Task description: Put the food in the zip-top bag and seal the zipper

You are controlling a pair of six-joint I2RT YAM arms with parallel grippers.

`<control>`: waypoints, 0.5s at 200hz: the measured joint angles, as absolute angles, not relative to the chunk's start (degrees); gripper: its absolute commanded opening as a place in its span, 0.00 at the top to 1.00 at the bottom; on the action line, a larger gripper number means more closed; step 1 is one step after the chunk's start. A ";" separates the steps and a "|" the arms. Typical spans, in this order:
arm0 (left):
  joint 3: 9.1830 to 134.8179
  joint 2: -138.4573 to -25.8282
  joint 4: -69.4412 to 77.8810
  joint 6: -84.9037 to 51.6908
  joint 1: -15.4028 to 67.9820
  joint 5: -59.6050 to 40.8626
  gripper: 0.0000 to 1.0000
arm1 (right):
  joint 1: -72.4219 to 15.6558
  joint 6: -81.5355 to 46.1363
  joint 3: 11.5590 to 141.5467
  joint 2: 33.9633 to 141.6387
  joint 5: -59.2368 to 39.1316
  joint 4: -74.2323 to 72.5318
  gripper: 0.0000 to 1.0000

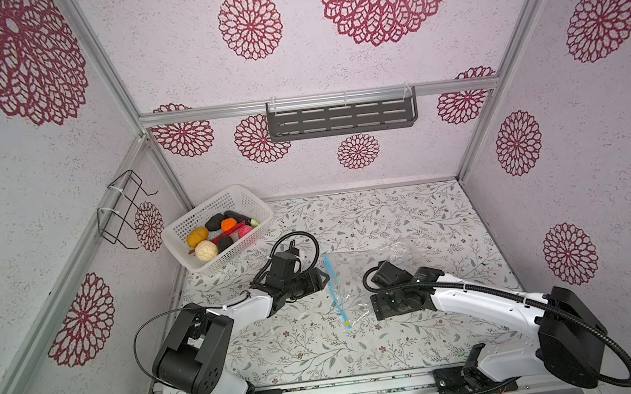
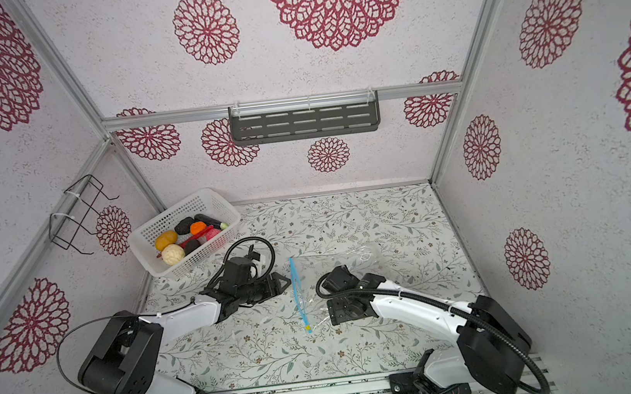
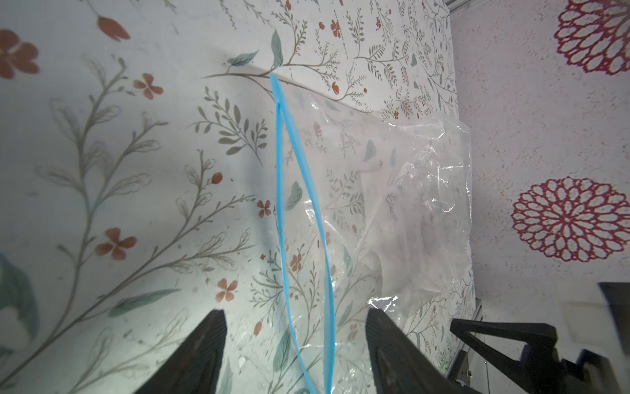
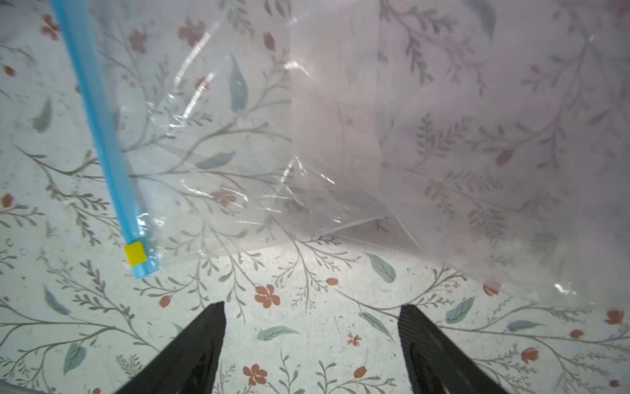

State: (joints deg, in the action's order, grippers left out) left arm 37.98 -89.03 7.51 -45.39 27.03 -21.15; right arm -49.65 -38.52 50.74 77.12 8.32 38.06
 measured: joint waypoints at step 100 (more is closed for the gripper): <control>33.69 -86.59 5.08 -48.03 23.31 -20.40 0.35 | -52.56 -36.56 67.75 97.56 10.28 31.77 0.22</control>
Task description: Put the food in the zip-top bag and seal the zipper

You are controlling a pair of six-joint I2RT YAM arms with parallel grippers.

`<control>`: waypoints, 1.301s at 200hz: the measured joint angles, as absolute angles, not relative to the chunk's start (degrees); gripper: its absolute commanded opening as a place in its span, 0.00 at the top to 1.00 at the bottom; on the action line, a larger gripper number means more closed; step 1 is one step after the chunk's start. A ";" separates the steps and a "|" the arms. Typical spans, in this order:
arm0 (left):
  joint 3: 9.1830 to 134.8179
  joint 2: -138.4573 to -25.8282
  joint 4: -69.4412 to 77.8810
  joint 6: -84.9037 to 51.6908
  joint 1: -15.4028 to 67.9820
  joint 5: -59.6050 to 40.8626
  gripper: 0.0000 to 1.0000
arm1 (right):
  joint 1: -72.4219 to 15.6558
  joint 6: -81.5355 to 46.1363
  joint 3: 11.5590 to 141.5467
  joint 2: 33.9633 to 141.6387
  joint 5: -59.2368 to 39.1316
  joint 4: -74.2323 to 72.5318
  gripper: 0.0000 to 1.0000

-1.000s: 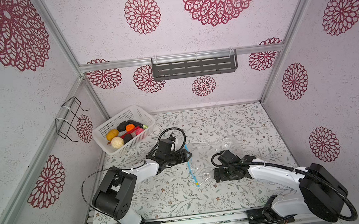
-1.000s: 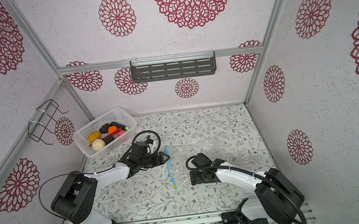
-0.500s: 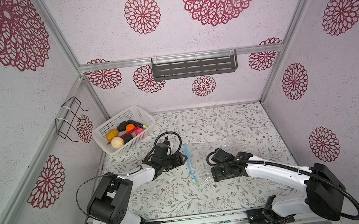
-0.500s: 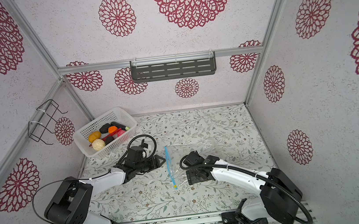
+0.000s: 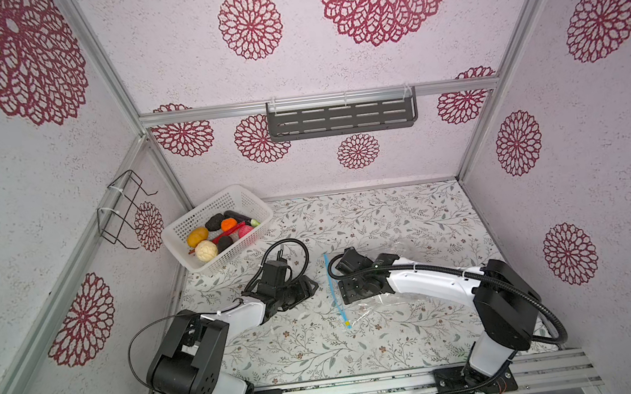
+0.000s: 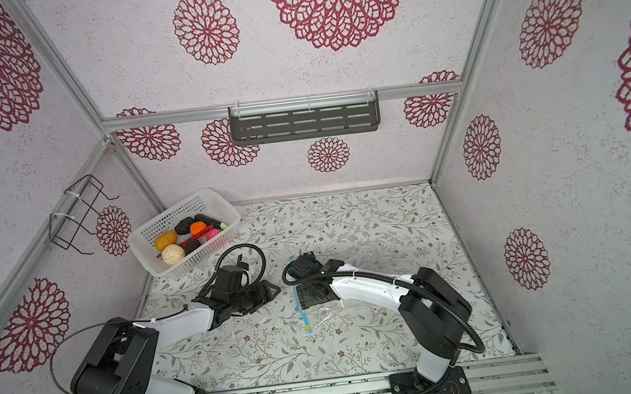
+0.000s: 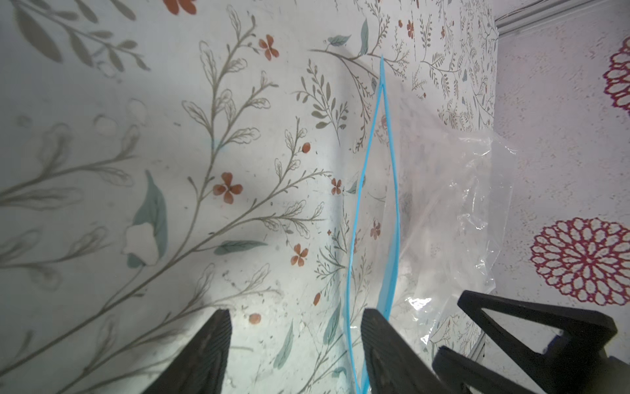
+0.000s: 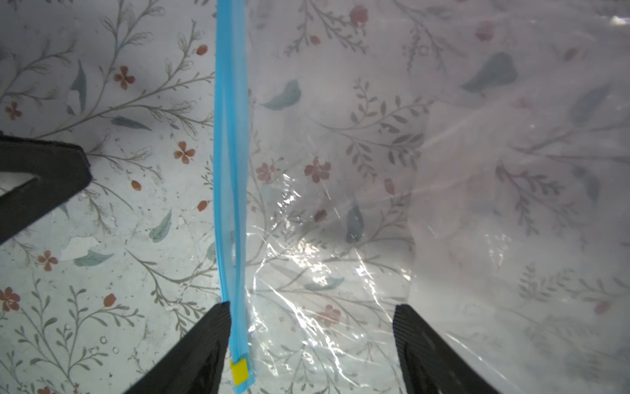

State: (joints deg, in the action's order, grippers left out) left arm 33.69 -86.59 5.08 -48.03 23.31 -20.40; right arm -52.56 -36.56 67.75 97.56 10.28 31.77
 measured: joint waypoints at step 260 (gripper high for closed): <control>33.80 -87.81 6.98 -48.93 23.99 -22.70 0.39 | -52.71 -32.60 76.73 108.95 13.43 30.06 1.00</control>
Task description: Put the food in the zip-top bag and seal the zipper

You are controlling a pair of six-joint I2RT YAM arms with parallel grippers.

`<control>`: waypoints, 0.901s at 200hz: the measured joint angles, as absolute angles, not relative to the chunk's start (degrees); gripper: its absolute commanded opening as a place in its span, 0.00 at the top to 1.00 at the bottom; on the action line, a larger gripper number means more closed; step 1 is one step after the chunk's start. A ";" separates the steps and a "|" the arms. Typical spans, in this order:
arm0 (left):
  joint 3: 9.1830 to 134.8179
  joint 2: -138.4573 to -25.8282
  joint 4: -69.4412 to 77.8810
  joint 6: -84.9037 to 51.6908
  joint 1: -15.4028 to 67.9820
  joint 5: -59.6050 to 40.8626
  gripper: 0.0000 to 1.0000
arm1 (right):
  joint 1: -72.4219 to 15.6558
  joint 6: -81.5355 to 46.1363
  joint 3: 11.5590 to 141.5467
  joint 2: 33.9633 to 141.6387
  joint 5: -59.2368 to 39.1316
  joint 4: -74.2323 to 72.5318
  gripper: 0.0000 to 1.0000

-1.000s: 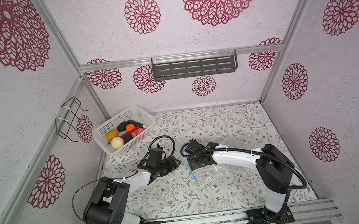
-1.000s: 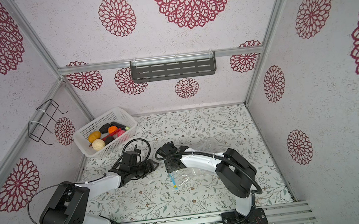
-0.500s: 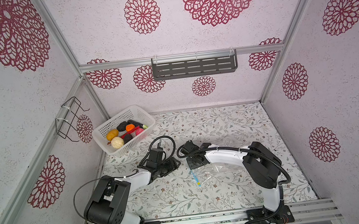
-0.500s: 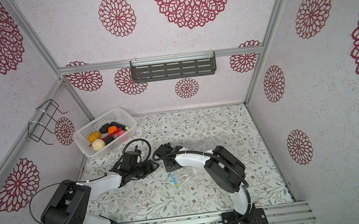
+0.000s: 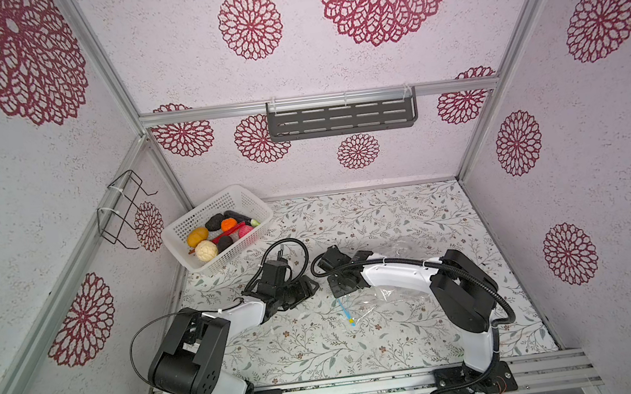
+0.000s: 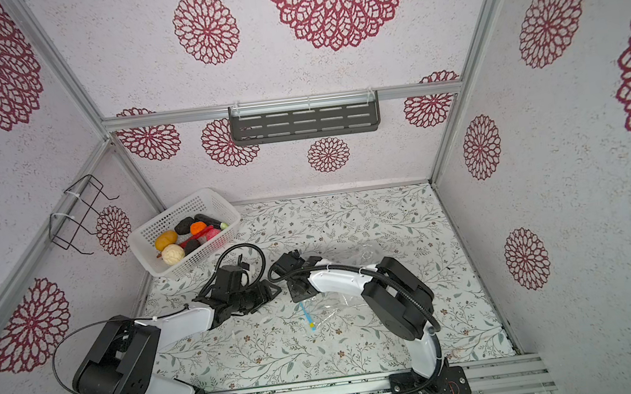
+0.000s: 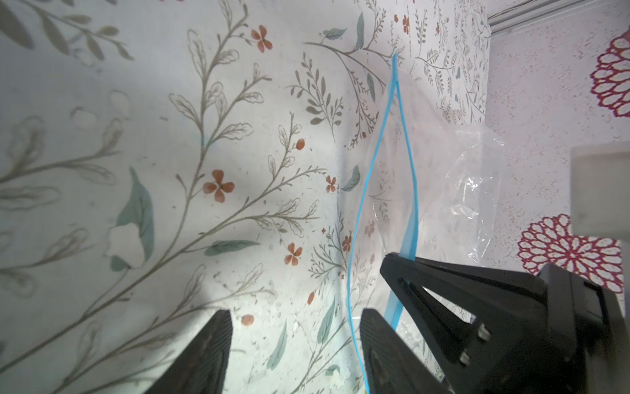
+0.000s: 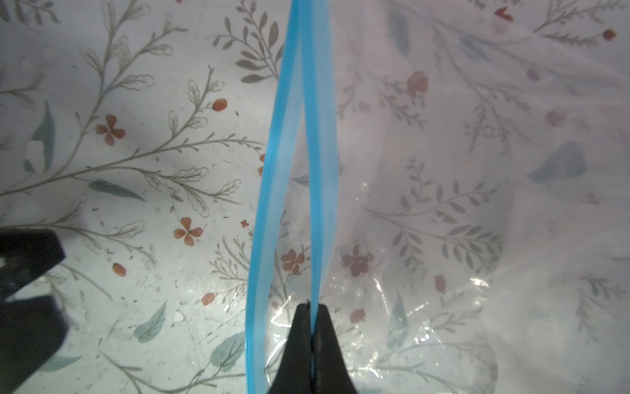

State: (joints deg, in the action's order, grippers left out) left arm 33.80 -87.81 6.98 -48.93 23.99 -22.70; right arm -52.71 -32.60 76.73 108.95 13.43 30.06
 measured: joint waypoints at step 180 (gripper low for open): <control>45.21 -93.95 12.99 -50.68 30.98 -27.51 0.66 | -49.39 -35.64 70.57 93.03 6.76 28.14 1.00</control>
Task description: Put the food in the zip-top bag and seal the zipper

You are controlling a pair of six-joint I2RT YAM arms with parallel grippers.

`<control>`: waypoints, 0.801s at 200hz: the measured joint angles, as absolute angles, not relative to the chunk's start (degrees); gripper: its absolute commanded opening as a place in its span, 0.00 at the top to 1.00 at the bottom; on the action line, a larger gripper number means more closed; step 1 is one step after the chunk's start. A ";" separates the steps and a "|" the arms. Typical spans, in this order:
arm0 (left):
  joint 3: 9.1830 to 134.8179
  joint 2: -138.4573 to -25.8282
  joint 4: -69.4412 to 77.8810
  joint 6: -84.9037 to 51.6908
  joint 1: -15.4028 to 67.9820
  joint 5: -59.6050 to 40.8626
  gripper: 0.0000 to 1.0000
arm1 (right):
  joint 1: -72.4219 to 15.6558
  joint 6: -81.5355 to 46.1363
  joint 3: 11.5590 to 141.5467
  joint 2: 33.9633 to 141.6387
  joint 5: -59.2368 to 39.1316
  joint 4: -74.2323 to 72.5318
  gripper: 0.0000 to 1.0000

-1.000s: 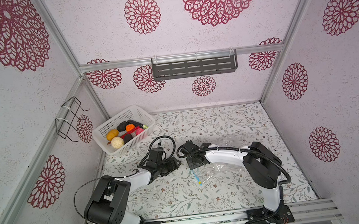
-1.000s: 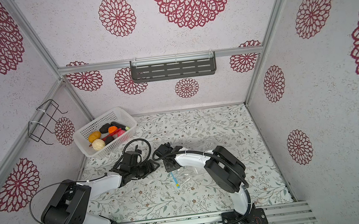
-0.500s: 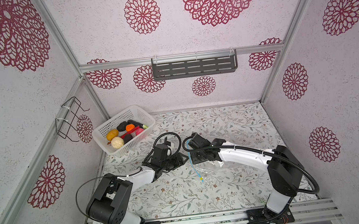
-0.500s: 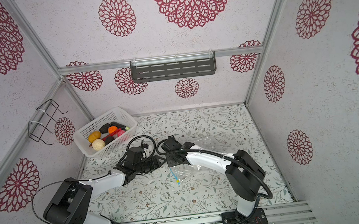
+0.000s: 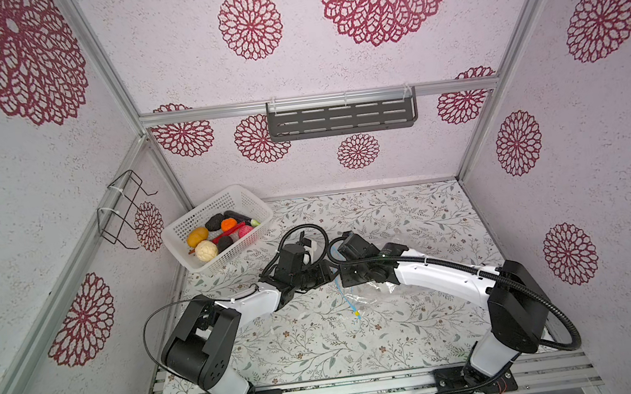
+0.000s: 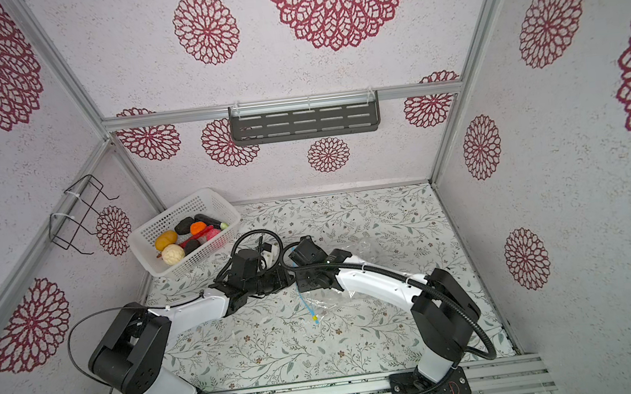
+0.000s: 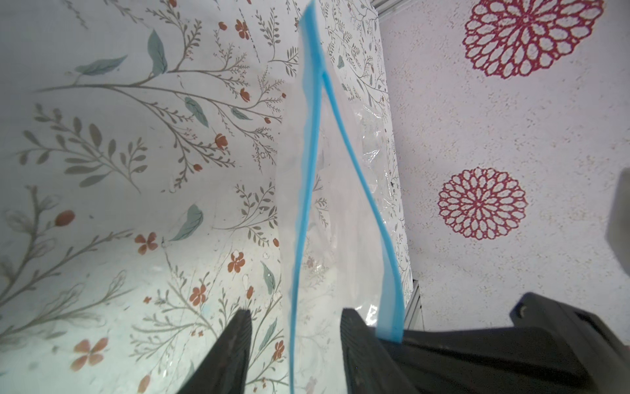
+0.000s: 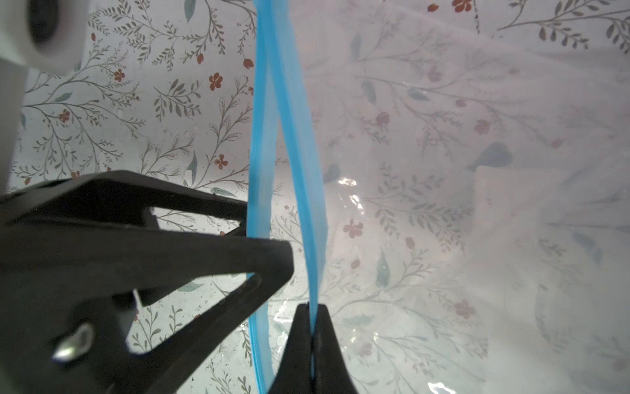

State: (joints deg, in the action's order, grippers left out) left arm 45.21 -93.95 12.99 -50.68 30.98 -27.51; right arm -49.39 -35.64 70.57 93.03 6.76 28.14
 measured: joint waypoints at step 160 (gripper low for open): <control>51.33 -96.88 13.54 -54.48 31.27 -30.87 1.00 | -48.90 -35.55 71.31 88.68 15.07 34.59 0.72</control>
